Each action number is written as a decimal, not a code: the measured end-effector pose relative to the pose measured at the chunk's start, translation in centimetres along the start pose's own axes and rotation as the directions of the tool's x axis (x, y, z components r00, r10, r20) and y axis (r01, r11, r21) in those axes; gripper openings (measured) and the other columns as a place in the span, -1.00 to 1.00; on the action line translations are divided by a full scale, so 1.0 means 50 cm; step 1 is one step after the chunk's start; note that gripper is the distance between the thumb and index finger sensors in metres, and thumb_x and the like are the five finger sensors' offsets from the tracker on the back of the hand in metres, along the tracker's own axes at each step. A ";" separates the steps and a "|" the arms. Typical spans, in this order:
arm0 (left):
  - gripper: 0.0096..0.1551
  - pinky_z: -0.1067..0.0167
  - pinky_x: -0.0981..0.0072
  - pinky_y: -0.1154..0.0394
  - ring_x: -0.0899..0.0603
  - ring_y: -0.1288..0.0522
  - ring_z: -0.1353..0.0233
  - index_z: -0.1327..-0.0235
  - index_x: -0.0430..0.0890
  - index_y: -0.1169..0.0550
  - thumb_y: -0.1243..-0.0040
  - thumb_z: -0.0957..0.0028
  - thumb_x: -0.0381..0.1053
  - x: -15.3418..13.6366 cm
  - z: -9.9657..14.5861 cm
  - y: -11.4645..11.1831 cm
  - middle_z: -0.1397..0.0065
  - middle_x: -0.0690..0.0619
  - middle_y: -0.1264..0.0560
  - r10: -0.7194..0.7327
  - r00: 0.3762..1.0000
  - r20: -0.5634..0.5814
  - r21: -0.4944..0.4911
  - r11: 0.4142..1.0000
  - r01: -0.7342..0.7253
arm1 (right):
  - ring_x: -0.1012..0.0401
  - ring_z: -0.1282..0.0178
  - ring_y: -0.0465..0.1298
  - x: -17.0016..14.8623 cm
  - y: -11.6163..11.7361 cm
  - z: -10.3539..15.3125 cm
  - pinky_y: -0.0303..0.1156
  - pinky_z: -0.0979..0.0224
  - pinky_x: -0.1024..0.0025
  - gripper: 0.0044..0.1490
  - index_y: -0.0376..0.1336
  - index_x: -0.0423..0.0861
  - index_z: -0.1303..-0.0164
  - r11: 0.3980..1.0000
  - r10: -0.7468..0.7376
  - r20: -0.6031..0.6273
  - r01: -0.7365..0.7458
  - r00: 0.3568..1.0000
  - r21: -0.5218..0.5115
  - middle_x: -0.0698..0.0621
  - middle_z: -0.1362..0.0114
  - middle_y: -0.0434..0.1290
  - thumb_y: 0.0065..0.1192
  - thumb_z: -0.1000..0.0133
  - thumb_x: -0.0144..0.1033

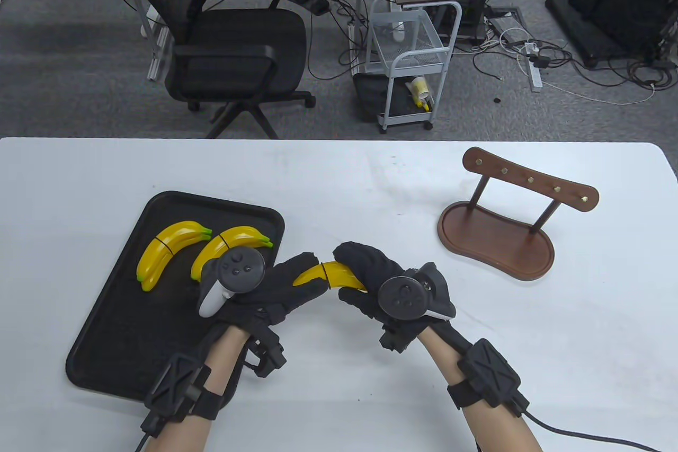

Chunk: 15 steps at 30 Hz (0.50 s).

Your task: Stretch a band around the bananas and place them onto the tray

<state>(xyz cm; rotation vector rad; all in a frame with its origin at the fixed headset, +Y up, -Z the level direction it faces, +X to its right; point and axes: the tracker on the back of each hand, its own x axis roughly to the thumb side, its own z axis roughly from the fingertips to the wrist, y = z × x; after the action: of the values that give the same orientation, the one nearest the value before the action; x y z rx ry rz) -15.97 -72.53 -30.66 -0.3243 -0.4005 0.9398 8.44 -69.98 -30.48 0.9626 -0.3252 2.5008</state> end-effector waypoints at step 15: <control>-0.07 -0.35 -0.23 -0.42 -0.39 -0.57 -0.40 -0.64 -0.26 -0.28 0.03 -0.29 0.40 -0.005 -0.004 -0.004 -0.62 -0.30 -0.41 0.071 0.997 -0.032 -0.075 0.994 -0.073 | -0.02 -0.46 0.48 0.004 -0.002 0.000 0.51 -0.41 0.08 -0.08 0.10 -0.14 -0.55 0.999 0.044 -0.010 -0.044 0.999 -0.017 -0.09 -0.53 0.36 0.50 -0.05 -0.22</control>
<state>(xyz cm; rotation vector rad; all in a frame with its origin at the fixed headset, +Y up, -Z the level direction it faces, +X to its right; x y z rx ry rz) -15.86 -72.88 -30.78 -0.4243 -0.4006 0.9908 8.36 -69.82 -30.35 0.9459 -0.3682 2.5373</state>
